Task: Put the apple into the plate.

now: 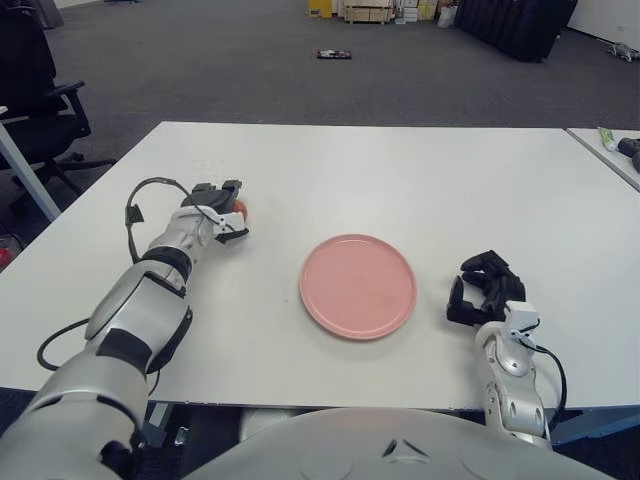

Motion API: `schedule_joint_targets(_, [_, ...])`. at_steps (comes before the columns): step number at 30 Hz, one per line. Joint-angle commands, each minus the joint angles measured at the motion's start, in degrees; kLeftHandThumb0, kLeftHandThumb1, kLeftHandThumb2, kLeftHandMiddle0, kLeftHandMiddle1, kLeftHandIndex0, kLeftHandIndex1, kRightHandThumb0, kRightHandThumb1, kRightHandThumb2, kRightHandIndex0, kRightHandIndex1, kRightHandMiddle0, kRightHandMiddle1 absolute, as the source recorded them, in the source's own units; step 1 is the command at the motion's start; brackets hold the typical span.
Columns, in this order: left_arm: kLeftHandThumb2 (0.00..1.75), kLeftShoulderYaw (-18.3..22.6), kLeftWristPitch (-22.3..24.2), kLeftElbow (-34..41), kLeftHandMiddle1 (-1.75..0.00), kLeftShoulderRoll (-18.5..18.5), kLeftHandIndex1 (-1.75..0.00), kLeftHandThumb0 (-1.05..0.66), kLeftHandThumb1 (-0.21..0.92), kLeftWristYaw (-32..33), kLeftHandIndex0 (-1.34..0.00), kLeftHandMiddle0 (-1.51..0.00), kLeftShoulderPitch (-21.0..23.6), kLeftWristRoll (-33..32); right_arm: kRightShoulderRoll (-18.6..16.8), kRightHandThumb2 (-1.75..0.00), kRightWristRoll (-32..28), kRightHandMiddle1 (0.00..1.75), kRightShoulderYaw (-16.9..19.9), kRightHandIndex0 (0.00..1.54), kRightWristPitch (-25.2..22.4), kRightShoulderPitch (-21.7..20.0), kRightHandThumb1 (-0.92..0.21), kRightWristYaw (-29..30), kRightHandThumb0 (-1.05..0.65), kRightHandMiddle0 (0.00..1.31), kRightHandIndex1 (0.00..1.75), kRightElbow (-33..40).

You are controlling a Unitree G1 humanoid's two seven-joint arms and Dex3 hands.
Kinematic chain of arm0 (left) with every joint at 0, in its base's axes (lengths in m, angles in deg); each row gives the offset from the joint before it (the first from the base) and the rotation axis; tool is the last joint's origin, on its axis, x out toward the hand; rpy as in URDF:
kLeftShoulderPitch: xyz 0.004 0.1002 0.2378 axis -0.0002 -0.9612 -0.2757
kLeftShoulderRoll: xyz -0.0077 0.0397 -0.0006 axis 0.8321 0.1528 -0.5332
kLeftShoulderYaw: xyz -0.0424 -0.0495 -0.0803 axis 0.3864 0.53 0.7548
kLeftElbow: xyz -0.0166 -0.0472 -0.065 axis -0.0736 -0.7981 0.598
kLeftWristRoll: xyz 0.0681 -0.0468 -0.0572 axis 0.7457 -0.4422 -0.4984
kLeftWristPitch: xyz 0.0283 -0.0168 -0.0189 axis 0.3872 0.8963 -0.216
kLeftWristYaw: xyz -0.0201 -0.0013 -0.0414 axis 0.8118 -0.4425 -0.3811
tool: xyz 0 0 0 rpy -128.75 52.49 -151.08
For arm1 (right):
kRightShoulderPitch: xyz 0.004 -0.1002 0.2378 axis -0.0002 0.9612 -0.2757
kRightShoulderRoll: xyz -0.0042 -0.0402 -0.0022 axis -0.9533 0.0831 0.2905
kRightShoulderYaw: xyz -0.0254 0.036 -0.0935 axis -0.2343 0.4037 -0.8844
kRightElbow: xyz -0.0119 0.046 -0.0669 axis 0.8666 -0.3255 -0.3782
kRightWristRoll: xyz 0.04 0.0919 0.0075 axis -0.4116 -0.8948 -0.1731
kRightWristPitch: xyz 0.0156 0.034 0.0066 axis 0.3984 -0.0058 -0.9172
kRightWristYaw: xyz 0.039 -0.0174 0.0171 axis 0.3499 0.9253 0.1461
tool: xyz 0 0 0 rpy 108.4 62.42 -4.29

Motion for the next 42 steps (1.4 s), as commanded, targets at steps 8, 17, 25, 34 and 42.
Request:
schedule_joint_targets(8, [1.41, 2.7, 1.7, -2.8, -1.64, -2.5, -1.74, -0.14, 0.14, 0.6, -0.47, -0.65, -5.2, -2.5, -0.2, -1.75, -0.4, 1.63, 0.4, 0.94, -1.8, 0.5, 0.09, 0.4, -0.01, 0.73, 1.75, 0.3])
schedule_joint_targets(17, [1.57, 4.3, 2.0, -2.5, -1.6, -2.9, -1.75, -0.01, 0.05, 3.4, -0.6, -0.84, -6.0, -3.7, -0.4, -1.75, -0.6, 1.62, 0.6, 0.94, -1.8, 0.3, 0.09, 0.5, -0.01, 0.74, 1.75, 0.2])
schedule_joint_targets(25, [1.62, 4.2, 3.0, -2.5, -1.59, -2.9, -1.75, 0.0, 0.01, 3.3, -0.63, -0.88, -6.1, -3.3, -0.3, -1.75, -0.5, 1.61, 0.5, 0.93, -1.8, 0.3, 0.1, 0.4, -0.01, 0.74, 1.75, 0.4])
schedule_joint_targets(34, [1.68, 4.4, 3.4, -2.6, -1.58, -3.0, -1.75, 0.0, -0.06, 3.0, -0.69, -0.92, -6.1, -3.6, -0.4, -1.75, -0.8, 1.62, 0.4, 0.93, -1.3, 0.1, 0.09, 0.3, -0.01, 0.74, 1.75, 0.2])
schedule_joint_targets(42, [1.72, 5.4, 4.0, -2.6, -1.58, -3.6, -1.75, 0.0, -0.09, 3.6, -0.72, -0.94, -6.1, -4.3, -0.2, -1.75, -0.5, 1.62, 0.4, 0.93, -1.1, -0.1, 0.09, 0.3, -0.01, 0.74, 1.75, 0.0])
